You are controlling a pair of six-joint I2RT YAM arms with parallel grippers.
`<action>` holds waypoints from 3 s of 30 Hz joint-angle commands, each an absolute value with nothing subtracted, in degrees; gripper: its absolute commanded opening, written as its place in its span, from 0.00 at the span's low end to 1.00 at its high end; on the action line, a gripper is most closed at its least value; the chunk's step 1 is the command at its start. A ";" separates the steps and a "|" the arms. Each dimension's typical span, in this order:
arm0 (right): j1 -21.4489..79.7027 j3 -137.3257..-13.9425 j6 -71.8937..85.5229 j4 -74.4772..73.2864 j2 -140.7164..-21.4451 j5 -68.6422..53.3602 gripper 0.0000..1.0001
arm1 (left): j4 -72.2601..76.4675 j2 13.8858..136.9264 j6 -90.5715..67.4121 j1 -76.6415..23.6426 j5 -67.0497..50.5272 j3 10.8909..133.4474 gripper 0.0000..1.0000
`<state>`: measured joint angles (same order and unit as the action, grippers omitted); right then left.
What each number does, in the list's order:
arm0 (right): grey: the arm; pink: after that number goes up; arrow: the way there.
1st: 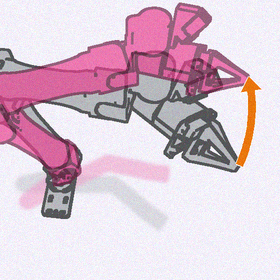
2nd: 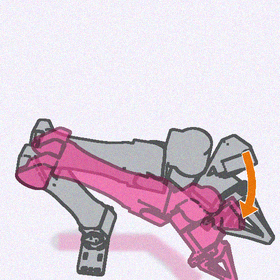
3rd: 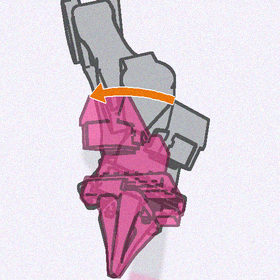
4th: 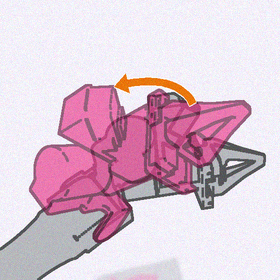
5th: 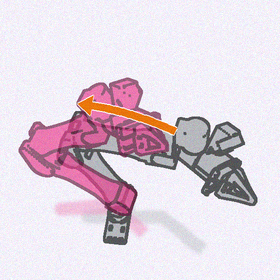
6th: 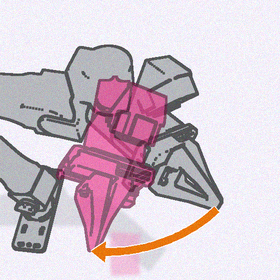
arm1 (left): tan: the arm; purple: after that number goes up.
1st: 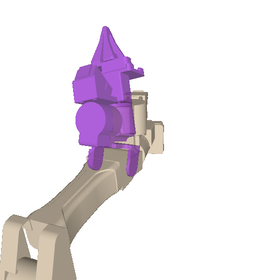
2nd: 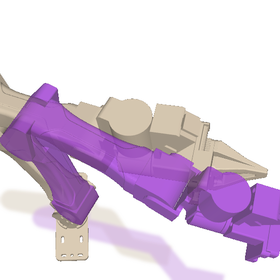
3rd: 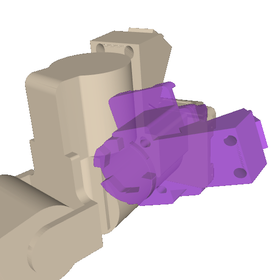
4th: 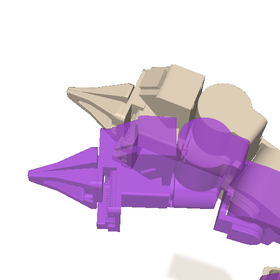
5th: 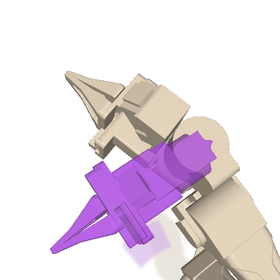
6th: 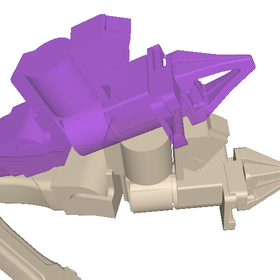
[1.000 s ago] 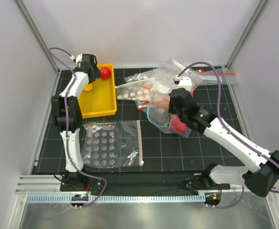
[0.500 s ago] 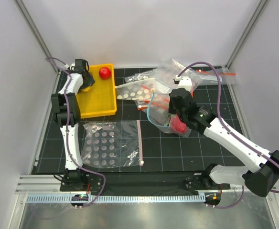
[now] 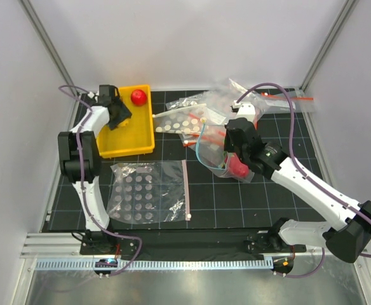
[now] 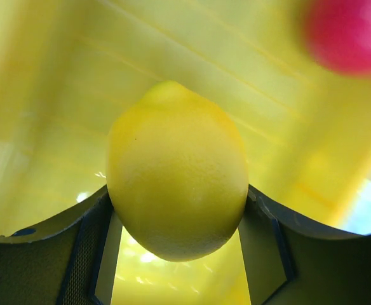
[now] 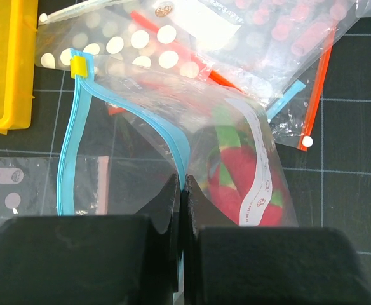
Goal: Place the food in the zip-top bag and seal the zipper
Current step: Pick up the fake fruit from the bin, then place the fake fruit in the zipper food storage bag, then pick up the fake fruit from the bin.
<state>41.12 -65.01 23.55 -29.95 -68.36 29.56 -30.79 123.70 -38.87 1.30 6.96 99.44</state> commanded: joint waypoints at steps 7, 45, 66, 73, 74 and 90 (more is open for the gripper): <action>41.31 -65.57 22.50 -27.25 -66.10 29.44 0.01 | -6.94 95.11 -49.31 -9.30 -10.20 72.53 0.32; 41.31 -60.29 25.22 -21.10 -60.29 29.27 0.01 | 0.18 84.90 -27.86 -48.78 -11.08 65.04 0.79; 41.31 -60.03 25.22 -21.18 -59.15 30.06 0.01 | -4.65 71.02 -24.70 -48.08 11.48 60.82 1.00; 41.31 -59.41 25.22 -20.30 -59.32 30.06 0.01 | -5.62 71.45 -32.33 -42.29 18.20 61.78 1.00; 41.31 -59.41 25.22 -20.30 -59.67 30.06 0.01 | -5.97 71.98 -34.17 -40.27 18.02 62.31 1.00; 41.31 -59.06 25.31 -19.69 -59.85 29.62 0.01 | -15.81 92.01 -35.34 -17.59 20.21 83.04 1.00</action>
<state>41.12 -58.92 24.36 -24.16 -60.75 28.97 -13.13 89.38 -36.86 -20.08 18.48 77.80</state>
